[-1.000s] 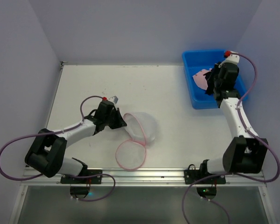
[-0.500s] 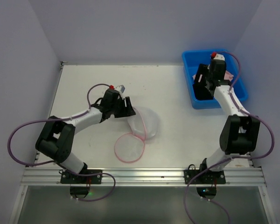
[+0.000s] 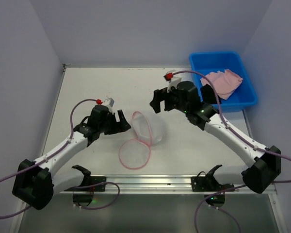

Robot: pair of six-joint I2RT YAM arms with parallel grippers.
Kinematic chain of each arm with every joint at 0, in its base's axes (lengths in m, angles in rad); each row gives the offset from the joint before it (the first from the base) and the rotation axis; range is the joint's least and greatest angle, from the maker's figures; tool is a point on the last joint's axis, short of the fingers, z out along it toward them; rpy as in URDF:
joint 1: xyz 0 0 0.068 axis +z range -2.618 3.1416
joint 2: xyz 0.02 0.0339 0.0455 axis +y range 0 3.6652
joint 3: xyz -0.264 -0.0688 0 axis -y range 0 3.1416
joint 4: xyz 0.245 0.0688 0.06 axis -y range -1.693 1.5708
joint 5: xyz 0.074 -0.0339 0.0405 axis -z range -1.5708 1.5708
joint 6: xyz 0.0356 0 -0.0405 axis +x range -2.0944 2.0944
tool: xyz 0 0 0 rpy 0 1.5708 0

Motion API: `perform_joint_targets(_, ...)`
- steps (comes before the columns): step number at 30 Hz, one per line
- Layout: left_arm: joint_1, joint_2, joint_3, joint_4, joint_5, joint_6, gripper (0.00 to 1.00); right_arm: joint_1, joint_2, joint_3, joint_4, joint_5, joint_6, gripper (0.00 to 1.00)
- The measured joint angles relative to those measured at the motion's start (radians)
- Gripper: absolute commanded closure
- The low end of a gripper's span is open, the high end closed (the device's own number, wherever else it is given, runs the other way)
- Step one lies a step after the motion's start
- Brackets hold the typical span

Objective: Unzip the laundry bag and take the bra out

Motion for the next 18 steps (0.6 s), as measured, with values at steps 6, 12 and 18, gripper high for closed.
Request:
perform_joint_targets(6, -0.015, -0.184, -0.206, -0.061, 0.002, -0.078, 0.37, 0.171, 0.16, -0.025, -0.037, -0.022, 0.012, 0.07)
perform_joint_targets(12, -0.104, -0.14, -0.309, -0.028, -0.002, -0.156, 0.51, 0.201, 0.328, -0.027, -0.041, -0.018, 0.039, 0.07)
perform_joint_targets(18, -0.167, 0.038, -0.272, 0.063, -0.029, -0.192, 0.72, 0.202, 0.402, -0.058, -0.052, 0.04, 0.067, 0.07)
